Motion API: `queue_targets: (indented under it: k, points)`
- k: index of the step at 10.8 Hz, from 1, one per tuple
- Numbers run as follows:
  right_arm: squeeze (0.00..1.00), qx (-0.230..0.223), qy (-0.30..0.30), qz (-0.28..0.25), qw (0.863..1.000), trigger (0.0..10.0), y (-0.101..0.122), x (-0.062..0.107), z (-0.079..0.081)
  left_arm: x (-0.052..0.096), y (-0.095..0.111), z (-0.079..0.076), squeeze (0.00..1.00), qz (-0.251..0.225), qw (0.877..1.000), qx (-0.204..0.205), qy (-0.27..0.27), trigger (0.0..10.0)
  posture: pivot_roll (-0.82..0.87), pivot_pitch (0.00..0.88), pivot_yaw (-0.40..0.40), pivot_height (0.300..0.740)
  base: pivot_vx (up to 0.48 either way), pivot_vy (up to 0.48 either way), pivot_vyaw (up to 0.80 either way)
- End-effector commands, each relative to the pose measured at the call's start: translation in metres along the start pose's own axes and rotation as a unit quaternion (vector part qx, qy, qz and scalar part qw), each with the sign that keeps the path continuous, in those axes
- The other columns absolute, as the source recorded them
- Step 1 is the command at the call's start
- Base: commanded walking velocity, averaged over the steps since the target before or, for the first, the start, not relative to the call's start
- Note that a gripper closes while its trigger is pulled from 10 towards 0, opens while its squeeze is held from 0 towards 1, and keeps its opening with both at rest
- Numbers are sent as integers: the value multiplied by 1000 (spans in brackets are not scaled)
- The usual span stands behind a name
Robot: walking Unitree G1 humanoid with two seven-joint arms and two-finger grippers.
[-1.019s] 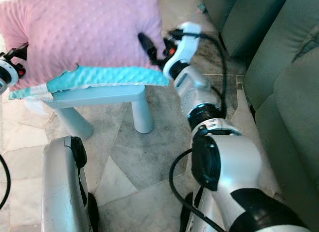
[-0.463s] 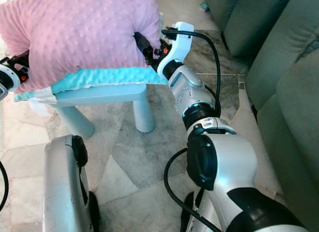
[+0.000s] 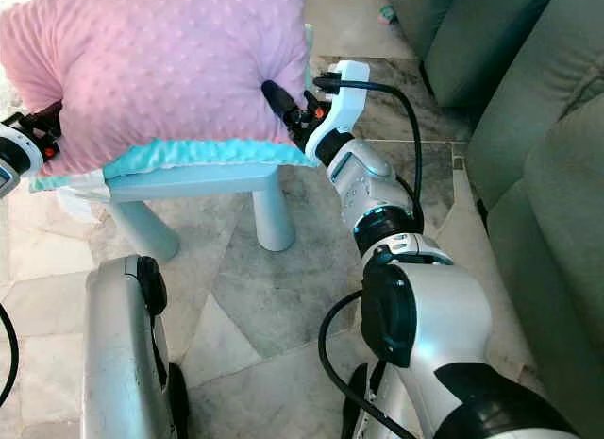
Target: Move the pillow to the sofa
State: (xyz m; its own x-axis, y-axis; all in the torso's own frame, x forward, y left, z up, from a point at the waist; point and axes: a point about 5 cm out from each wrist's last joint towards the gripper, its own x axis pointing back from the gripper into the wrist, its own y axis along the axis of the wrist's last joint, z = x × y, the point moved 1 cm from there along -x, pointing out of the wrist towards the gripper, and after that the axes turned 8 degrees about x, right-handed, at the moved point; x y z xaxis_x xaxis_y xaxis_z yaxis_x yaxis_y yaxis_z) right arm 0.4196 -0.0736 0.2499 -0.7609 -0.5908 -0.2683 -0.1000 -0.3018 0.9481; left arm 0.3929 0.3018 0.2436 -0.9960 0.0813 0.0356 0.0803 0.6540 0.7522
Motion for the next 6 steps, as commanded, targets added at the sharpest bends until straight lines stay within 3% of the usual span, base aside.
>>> queue_targets:
  k: [1,6]
  points:
    - [0,0,15,18,1000,0,-11,0,6,0,-26,9,0,54,998,11,10,0,81,353,-24,303,0,0,0]
    - [0,26,51,30,998,0,-18,-2,18,0,-27,11,0,40,999,17,16,0,77,358,-26,303,0,0,0]
